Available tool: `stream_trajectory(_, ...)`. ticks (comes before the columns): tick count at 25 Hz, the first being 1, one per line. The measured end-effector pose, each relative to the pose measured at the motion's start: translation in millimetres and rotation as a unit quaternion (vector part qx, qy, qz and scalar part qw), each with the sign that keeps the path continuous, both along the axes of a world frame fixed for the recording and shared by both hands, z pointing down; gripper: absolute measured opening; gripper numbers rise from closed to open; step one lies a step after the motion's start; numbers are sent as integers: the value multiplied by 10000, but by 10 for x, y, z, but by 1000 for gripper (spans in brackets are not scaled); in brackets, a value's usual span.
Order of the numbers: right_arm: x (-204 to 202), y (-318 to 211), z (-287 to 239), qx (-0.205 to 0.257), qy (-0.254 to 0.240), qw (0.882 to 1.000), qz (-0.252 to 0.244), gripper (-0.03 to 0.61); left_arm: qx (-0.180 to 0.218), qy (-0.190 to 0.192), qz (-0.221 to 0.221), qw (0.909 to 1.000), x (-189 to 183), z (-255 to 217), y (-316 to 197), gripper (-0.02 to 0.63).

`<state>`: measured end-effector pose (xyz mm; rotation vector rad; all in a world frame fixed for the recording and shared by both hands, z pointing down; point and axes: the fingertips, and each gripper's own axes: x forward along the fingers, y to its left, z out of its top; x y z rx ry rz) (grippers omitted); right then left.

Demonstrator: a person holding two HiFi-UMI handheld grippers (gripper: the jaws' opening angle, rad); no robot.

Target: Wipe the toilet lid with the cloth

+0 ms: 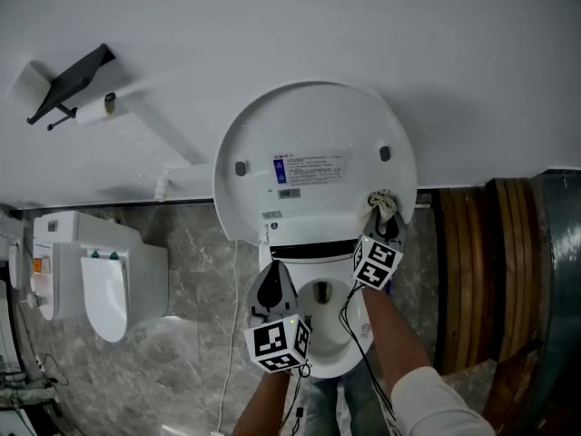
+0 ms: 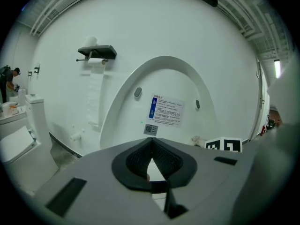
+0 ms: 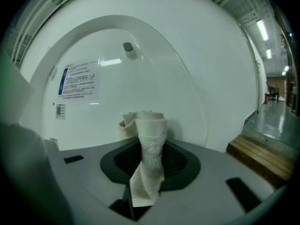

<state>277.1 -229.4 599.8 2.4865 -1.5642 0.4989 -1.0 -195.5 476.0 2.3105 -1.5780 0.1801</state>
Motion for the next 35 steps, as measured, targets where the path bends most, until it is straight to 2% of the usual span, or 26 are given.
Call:
stream_trajectory(4,-105,25,-108,92,-226,9995,-194,103,11,10,-30,10000,4,-48,-43,12)
stream_trajectory(7,-360,211,-425,282,-545,9953,-749,101,182,99,55,9998,6,-266,-43,12)
stream_trajectory(12,-858,675,-1136,254,-1417,9742,-1738,103,509,421,485,9966,12,-954,-227,21)
stream_trajectory(13,-930,766,-1280,268,-1592,9691,-1867,103,615,475,546,9955,-6,-1126,-300,79)
stream_trajectory(14,-972,856,-1418,290,-1723,9650,-1954,101,776,535,631,9935,-25,-1316,-384,178)
stream_trajectory(15,-981,949,-1544,302,-1799,9629,-1988,103,991,592,732,9906,-44,-1519,-479,212)
stream_trajectory(17,-909,1155,-1750,302,-1835,9641,-1894,103,1404,561,1030,9831,-66,-1877,-715,253)
stream_trajectory(19,-790,1376,-1893,345,-1905,9667,-1672,101,1514,261,1498,9767,-34,-2051,-1024,267)
stream_trajectory(22,-645,1741,-1986,417,-2101,9671,-1373,101,1268,-280,2339,9635,119,-2028,-1445,278)
stream_trajectory(24,-582,1988,-1979,394,-2130,9686,-1223,101,1043,-399,2791,9537,248,-1975,-1631,281)
stream_trajectory(28,-496,2458,-1918,338,-2184,9721,-789,101,765,-23,3081,9483,476,-1971,-1867,285)
stream_trajectory(31,-519,2679,-1884,351,-2401,9686,-534,103,637,-239,3377,9388,661,-1926,-1800,286)
stream_trajectory(33,-529,2734,-1909,409,-2464,9670,-498,103,702,-410,3411,9365,677,-1933,-1732,293)
stream_trajectory(35,-548,2790,-1983,440,-2381,9685,-574,101,761,-362,3444,9350,627,-1957,-1565,293)
